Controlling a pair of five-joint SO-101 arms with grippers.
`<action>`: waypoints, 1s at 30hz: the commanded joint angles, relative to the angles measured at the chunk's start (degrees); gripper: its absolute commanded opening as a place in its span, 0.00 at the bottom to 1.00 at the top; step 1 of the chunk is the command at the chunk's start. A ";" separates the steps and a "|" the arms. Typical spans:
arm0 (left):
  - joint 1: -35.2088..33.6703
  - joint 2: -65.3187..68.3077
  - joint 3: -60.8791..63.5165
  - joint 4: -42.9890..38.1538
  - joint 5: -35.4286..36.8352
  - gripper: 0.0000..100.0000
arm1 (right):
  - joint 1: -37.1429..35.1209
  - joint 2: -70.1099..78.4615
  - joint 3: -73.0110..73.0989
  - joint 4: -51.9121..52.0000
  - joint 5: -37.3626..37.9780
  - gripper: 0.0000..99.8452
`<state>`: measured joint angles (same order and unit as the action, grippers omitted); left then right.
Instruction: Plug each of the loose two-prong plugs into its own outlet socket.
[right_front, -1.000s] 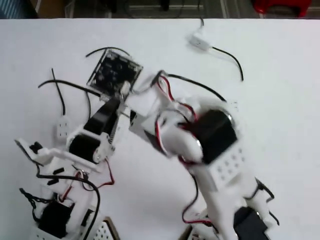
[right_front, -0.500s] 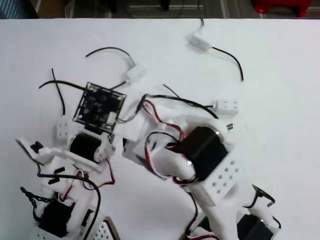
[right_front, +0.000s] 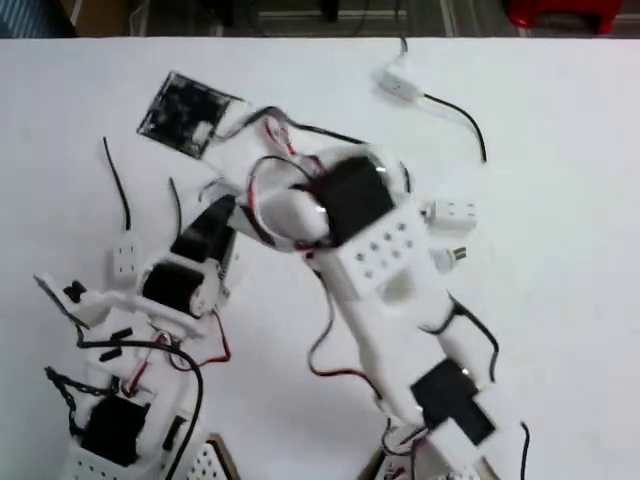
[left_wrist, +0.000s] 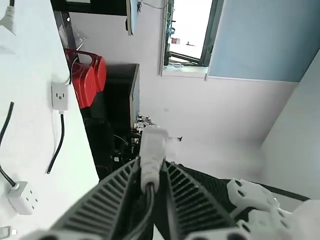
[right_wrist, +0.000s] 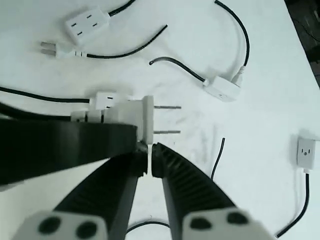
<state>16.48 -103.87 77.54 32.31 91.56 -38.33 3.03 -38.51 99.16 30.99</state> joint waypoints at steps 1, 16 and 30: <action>0.04 -0.66 -0.97 -1.49 -0.18 0.03 | 3.91 1.45 -2.81 -0.40 0.26 0.02; -5.49 -0.40 -0.53 -1.41 -0.18 0.03 | 11.12 -18.77 14.42 -0.40 3.60 0.02; -8.13 8.84 -5.54 -1.49 -15.65 0.03 | 31.78 -19.12 40.70 -0.66 3.43 0.02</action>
<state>9.80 -101.23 76.40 31.87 77.93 -9.58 -14.20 -1.49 98.99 34.15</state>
